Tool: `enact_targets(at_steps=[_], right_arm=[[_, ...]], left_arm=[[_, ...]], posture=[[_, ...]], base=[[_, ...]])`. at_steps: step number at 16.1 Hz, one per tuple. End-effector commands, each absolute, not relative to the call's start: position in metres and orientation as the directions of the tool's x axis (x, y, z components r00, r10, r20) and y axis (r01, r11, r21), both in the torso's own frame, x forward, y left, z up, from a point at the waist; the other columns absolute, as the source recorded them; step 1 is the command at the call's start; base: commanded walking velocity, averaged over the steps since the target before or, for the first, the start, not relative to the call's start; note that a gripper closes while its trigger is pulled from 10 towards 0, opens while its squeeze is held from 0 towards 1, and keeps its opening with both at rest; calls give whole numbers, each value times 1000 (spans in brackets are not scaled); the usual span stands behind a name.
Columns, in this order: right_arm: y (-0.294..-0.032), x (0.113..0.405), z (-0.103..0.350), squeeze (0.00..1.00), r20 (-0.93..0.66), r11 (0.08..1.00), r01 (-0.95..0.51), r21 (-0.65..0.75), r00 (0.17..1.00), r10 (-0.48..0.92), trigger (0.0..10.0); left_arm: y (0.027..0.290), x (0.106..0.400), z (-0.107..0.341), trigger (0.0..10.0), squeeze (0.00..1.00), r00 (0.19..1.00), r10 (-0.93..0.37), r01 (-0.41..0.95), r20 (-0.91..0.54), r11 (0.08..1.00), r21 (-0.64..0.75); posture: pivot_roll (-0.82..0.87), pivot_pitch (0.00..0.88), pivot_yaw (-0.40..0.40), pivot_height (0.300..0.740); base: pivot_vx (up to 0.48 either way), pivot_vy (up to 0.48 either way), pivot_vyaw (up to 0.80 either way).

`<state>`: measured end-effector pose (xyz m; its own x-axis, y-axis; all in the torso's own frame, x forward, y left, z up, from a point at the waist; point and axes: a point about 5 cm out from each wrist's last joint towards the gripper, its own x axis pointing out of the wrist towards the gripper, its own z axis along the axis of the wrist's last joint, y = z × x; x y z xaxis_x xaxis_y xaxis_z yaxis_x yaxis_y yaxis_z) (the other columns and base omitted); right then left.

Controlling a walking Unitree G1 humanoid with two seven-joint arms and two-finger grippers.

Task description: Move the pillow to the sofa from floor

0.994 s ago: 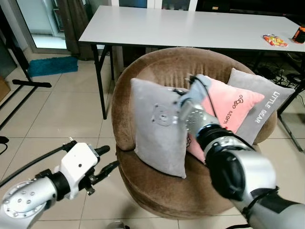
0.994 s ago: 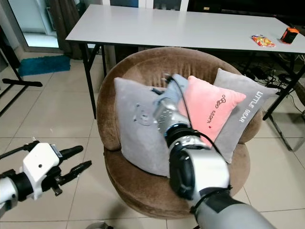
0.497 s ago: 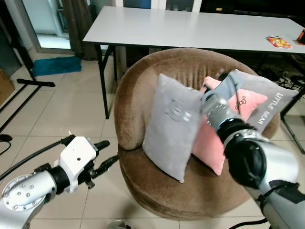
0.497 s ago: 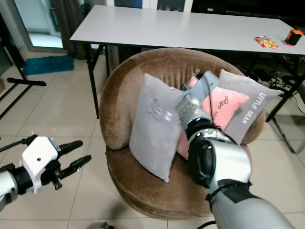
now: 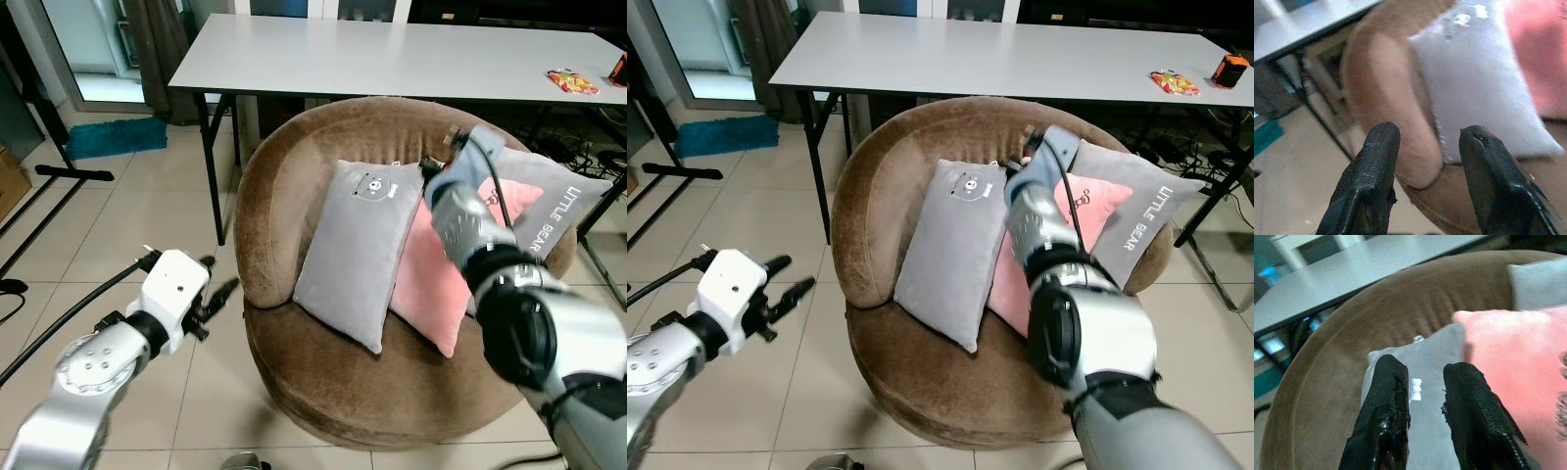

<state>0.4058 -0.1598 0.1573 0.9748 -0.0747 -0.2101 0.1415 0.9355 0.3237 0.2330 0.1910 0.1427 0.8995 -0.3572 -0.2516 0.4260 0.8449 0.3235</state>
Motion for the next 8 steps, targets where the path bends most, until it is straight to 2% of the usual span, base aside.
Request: enact_targets(at_steps=[1,2,4,6,8], right_arm=[[-164,405,160,0,-146,955,76,288,989,-35,10000],[-169,401,151,0,-142,952,78,295,989,-37,10000],[-189,380,132,0,-112,931,102,351,991,-66,10000],[-200,343,128,0,-69,957,98,275,994,-82,10000],[-198,322,128,0,-37,973,86,213,996,-80,10000]], left_arm=[[193,236,144,10000,0,930,-304,358,-207,874,328],[193,239,143,10000,0,949,-262,306,-173,898,317],[191,244,140,10000,0,979,-169,193,-112,946,260],[187,249,135,10000,0,986,-137,157,-94,954,256],[187,252,134,10000,0,989,-120,137,-81,955,264]], posture=[[69,0,4,740],[50,0,6,740],[26,0,9,740],[-19,0,24,740],[-49,0,38,740]], base=[[0,0,0],[0,0,0],[0,0,-800],[0,0,-800],[0,0,-800]])
